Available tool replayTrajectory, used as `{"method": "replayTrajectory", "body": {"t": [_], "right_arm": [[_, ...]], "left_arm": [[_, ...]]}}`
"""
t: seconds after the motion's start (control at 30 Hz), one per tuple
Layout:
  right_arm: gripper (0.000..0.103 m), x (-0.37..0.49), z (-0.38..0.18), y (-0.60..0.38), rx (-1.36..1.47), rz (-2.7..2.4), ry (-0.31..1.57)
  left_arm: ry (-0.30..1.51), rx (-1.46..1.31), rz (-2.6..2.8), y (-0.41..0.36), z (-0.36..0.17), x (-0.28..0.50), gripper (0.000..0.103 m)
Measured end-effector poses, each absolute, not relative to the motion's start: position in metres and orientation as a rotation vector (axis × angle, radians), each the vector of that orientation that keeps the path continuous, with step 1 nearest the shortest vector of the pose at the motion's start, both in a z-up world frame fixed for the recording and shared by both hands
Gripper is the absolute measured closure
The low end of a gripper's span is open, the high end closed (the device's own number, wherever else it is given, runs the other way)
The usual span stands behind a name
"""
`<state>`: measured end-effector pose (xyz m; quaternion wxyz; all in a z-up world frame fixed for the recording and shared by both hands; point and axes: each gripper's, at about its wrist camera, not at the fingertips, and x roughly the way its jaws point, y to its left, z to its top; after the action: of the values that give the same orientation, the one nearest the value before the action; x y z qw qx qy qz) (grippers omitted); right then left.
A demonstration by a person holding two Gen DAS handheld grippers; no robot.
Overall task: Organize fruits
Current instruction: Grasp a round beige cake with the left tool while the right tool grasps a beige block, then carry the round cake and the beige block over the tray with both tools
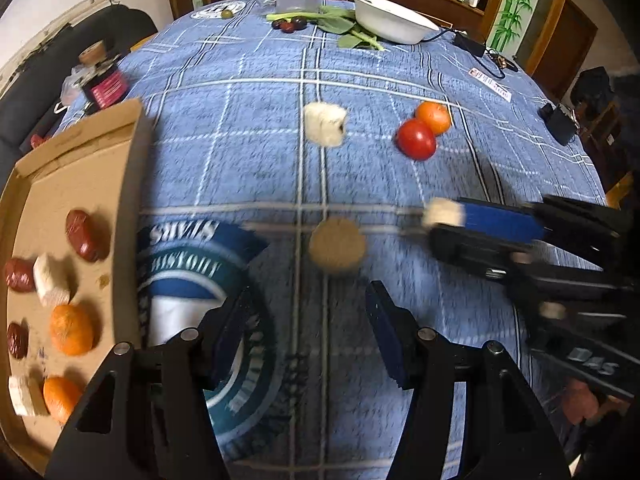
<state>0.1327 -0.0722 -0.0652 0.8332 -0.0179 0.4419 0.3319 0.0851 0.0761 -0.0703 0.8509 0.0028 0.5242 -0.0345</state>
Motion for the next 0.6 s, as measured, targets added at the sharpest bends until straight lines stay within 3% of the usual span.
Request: {"method": "replayTrajectory", "body": {"t": [0.2, 0.27, 0.3, 0.6], "right_arm": [[0.074, 0.128, -0.055, -0.101, 0.009, 0.641, 0.909], [0.074, 0.127, -0.053, -0.106, 0.020, 0.633, 0.905], [0.074, 0.126, -0.052, -0.107, 0.022, 0.631, 0.902], [0.074, 0.113, -0.034, -0.107, 0.016, 0.647, 0.860]], "left_arm": [[1.081, 0.025, -0.055, 0.065, -0.075, 0.108, 0.048], [1.067, 0.036, -0.050, 0.063, -0.075, 0.110, 0.063], [1.064, 0.034, -0.057, 0.062, -0.074, 0.110, 0.077], [1.038, 0.024, -0.045, 0.065, -0.063, 0.091, 0.076]]}}
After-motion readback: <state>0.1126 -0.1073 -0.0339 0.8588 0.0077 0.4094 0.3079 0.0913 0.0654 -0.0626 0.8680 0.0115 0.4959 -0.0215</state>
